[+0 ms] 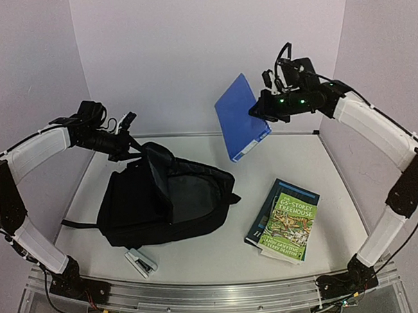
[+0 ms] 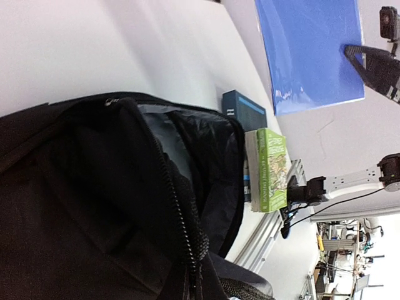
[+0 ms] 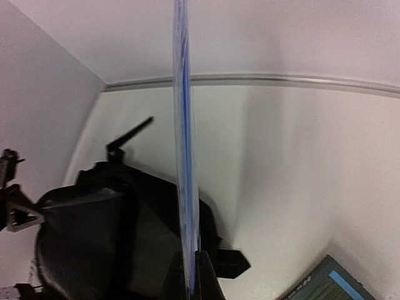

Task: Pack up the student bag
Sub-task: Pick up the files from the center of the board, then place the files in the student bag.

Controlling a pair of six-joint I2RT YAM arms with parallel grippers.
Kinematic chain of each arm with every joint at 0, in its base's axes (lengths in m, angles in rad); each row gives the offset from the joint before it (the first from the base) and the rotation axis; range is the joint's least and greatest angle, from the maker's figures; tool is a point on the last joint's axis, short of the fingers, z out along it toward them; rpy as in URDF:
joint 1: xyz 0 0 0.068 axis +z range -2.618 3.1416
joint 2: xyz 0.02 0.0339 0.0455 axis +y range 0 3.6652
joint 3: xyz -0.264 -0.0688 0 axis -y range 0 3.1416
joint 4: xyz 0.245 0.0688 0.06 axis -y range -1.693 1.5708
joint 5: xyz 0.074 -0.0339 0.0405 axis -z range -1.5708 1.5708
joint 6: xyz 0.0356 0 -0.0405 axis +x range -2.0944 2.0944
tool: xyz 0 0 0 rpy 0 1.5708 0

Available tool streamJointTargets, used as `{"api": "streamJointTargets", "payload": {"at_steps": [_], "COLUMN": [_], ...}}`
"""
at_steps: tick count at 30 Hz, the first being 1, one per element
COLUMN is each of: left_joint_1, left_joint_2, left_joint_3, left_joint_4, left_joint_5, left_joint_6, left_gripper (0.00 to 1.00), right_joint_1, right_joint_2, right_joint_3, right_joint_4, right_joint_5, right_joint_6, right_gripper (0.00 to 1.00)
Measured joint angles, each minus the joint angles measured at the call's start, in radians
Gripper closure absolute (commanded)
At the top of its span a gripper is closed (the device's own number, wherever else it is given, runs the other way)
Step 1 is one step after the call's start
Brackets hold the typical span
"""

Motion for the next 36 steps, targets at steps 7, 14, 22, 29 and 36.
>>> {"api": "streamJointTargets", "payload": {"at_steps": [7,14,22,29,36], "left_joint_1": [0.000,0.000,-0.026,-0.077,-0.099], "left_joint_2": [0.000,0.001,0.035,0.065,0.106], "left_joint_3": [0.116,0.147,0.176,0.204,0.236], "left_joint_4": [-0.035,-0.087,-0.104,-0.104,-0.089], "left_joint_5": [0.101,0.140,0.167,0.176,0.180], "left_joint_6": [0.008,0.020,0.027,0.028,0.029], "left_gripper": [1.00,1.00,1.00,1.00,1.00], "right_joint_1": [0.043,0.109,0.161,0.163,0.200], "right_joint_2": [-0.063,0.044,0.156,0.177,0.223], "right_joint_3": [-0.194,-0.282,-0.270,-0.345,-0.395], "right_joint_4": [0.128,0.179,0.281,0.539,0.783], "right_joint_5": [-0.272,-0.410,-0.458,-0.423,-0.371], "right_joint_6": [0.060,0.115,0.188,0.349,0.503], "right_gripper": [1.00,1.00,1.00,1.00,1.00]}}
